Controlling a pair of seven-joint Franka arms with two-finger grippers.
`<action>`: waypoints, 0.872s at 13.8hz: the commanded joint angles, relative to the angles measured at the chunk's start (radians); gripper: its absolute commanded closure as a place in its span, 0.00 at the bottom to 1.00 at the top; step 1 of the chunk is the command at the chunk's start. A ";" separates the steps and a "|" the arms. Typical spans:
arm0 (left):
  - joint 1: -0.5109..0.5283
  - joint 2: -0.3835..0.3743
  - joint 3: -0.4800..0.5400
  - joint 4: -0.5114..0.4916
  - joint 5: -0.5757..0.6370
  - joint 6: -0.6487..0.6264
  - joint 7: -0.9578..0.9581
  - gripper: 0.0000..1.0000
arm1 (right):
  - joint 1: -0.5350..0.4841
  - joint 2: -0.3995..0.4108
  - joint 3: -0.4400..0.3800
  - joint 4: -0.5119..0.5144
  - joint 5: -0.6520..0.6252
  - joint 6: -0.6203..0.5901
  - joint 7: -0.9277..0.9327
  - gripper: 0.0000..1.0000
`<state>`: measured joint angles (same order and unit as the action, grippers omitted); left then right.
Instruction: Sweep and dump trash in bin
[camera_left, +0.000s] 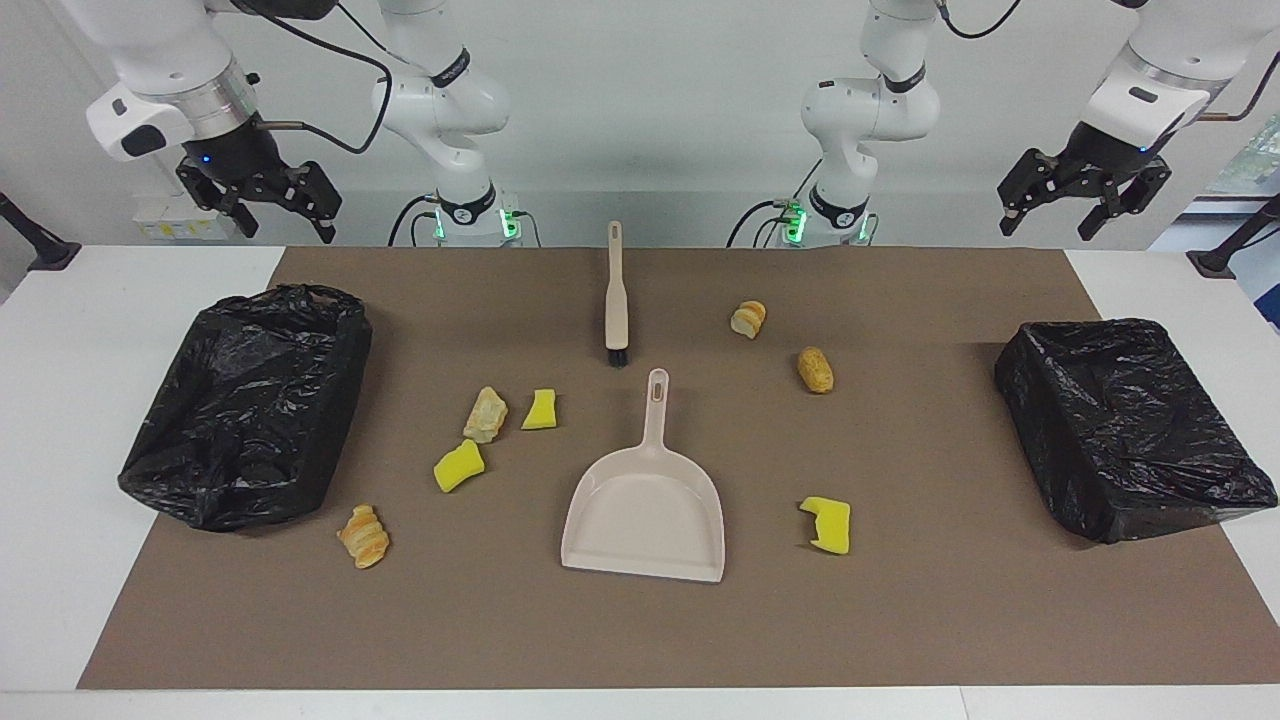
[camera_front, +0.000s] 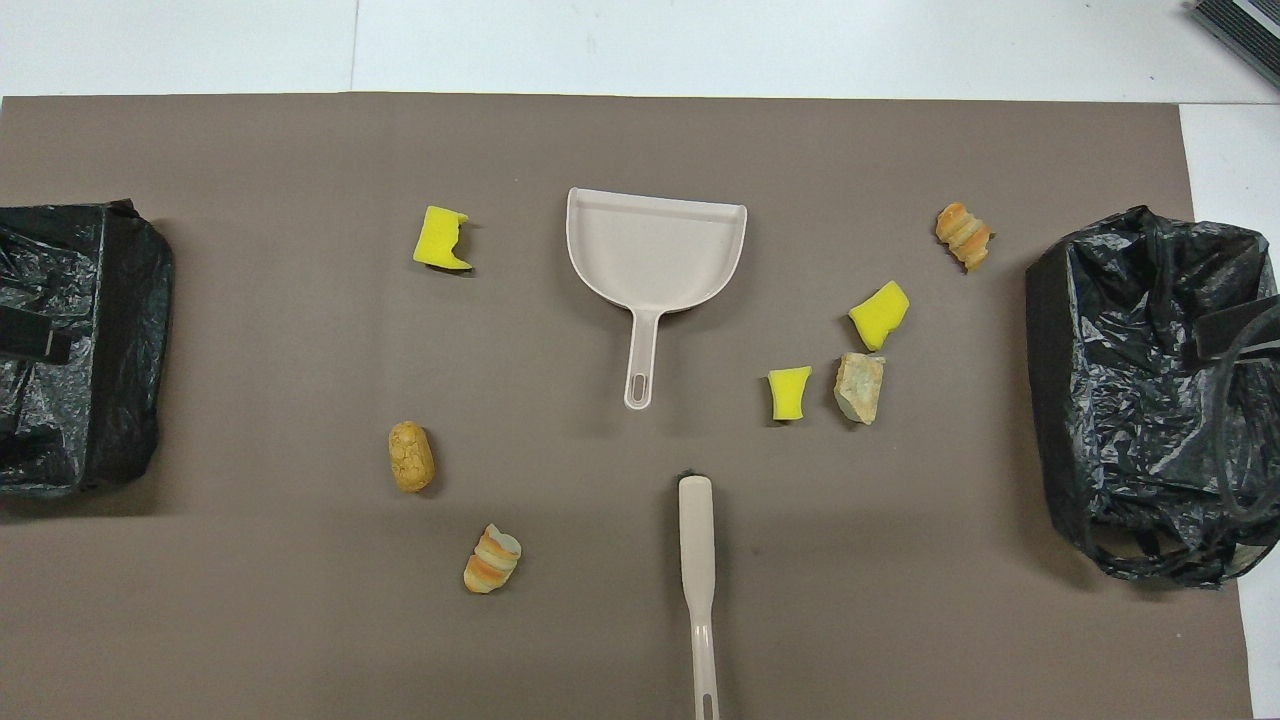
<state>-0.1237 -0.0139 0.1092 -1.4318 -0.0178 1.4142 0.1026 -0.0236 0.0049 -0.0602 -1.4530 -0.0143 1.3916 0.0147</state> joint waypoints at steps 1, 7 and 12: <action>0.012 0.012 -0.008 0.039 -0.010 -0.008 0.002 0.00 | -0.007 -0.023 0.003 -0.024 0.004 0.006 -0.025 0.00; 0.012 0.000 -0.016 0.028 -0.005 -0.003 0.005 0.00 | -0.004 -0.068 0.011 -0.110 0.033 0.067 -0.027 0.00; -0.008 -0.021 -0.029 -0.008 -0.010 0.003 -0.004 0.00 | 0.074 -0.057 0.019 -0.182 0.073 0.223 0.060 0.00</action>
<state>-0.1250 -0.0152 0.0890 -1.4191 -0.0179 1.4150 0.1031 0.0096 -0.0323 -0.0458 -1.5726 0.0442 1.5377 0.0217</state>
